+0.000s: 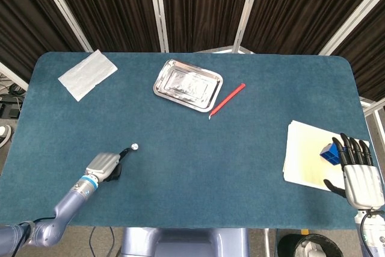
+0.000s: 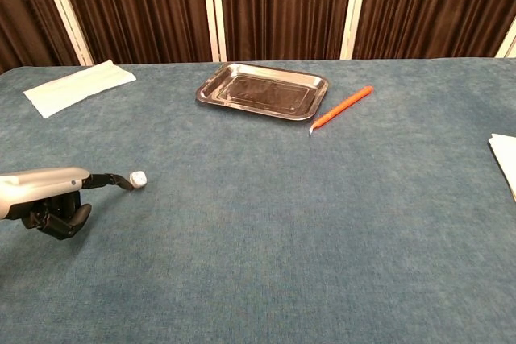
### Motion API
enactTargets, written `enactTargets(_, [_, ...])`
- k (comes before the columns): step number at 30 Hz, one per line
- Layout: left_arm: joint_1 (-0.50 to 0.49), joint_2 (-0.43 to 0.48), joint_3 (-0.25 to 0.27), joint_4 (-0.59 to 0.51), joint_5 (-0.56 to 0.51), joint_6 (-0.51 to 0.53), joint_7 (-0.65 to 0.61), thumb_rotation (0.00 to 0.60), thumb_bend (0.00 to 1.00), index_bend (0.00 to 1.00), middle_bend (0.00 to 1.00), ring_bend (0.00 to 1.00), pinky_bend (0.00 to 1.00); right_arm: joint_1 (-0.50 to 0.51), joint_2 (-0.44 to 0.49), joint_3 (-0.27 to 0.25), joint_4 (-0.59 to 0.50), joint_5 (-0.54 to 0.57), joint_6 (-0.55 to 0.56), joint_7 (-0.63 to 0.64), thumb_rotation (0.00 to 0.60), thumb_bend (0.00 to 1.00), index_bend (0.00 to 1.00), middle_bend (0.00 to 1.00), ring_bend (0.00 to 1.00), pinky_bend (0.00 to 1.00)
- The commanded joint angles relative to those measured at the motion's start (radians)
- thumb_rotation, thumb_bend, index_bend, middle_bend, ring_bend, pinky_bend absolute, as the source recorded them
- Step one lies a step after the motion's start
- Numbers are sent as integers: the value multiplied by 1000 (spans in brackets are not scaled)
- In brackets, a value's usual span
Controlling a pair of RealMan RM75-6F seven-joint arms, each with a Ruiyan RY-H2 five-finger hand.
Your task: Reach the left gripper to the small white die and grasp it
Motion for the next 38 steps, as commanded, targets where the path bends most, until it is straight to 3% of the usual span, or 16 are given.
enactTargets(1, [16,13,9,-11,31,22,-18,600,986,80,996,954,1000,0,0,-1,-1,-1,0,-1,600,0,0,0,0,0])
enactTargets(12, [75,105,2,-64,122,121,-105,600,986,84,996,953,1000,0,1,-3,-1,-4,-1,-1,600,0,0,0,0,0])
enactTargets(18, [132,176,-27,-109,170,263,-132,600,985,85,985,943,1000,1,3,-8,-6,-14,1,1,600,0,0,0,0,0])
enactTargets(20, [164,187,-32,-116,203,341,-138,600,951,85,913,873,996,0,4,-10,-8,-18,2,3,600,0,0,0,0,0])
enactTargets(21, [184,189,-33,-114,225,388,-137,600,890,82,861,822,968,0,5,-10,-9,-20,3,4,600,0,0,0,0,0])
enactTargets(22, [204,189,-33,-109,249,437,-134,600,729,64,739,701,849,0,6,-10,-10,-22,4,6,600,0,0,0,0,0])
enactTargets(23, [233,188,-29,-105,276,498,-129,600,480,38,545,515,631,0,8,-10,-12,-25,8,9,600,0,0,0,0,0])
enactTargets(25, [272,192,-21,-102,309,573,-118,600,120,3,179,167,203,-2,12,-9,-14,-28,13,15,600,0,0,0,0,0])
enactTargets(27, [312,194,-15,-86,346,653,-103,600,0,0,5,4,12,-4,17,-7,-16,-28,19,24,600,0,0,0,0,0])
enactTargets(31, [368,206,-1,-95,370,726,-105,600,0,0,0,0,0,-5,24,-4,-19,-29,24,38,600,0,0,0,0,0])
enactTargets(38, [417,237,24,-128,385,746,-109,600,0,0,0,0,0,-8,31,-5,-20,-31,28,51,600,0,0,0,0,0])
